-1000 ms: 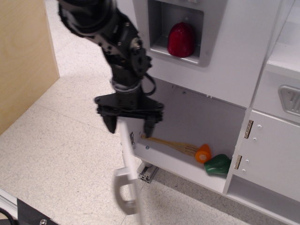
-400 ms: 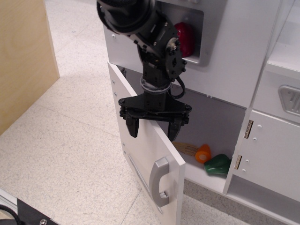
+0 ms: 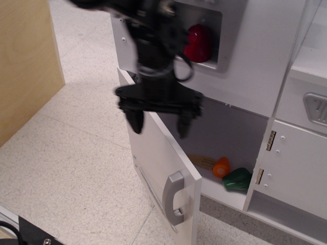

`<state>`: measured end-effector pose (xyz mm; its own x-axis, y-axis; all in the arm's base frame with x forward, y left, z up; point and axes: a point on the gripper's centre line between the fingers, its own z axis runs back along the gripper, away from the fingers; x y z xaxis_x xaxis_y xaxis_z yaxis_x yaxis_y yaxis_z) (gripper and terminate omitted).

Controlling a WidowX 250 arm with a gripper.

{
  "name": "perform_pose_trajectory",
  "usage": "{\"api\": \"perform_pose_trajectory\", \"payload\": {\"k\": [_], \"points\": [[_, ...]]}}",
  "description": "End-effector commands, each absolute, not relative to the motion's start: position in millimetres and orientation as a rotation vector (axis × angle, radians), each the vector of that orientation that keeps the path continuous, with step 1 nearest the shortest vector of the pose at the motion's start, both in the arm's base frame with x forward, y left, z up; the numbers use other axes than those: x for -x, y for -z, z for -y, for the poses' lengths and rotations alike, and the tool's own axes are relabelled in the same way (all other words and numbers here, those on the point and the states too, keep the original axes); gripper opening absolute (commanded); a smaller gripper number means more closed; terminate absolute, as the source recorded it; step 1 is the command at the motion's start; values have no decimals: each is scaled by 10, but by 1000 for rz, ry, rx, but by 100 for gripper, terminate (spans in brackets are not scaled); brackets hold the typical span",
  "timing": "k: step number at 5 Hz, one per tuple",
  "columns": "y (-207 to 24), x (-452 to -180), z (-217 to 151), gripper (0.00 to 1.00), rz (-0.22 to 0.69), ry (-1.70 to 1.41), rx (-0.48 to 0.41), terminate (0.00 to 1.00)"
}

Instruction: Close low fridge

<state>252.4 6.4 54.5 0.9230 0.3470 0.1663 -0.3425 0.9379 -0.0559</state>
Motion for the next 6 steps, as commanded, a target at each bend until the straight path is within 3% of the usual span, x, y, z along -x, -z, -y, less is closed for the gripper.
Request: {"api": "perform_pose_trajectory", "payload": {"k": [1,2,3,4,6], "points": [[-356,-2256,-430,100,184,-230,-35,0],[-13,-2345,-446,100,161,-251,-75,0],[189,-2469,-368,100,139,-272,-20,0],[344,-2612,-292,100,151,-311,41,0],[446,-2837,-100,100,168,-353,66,0]]}}
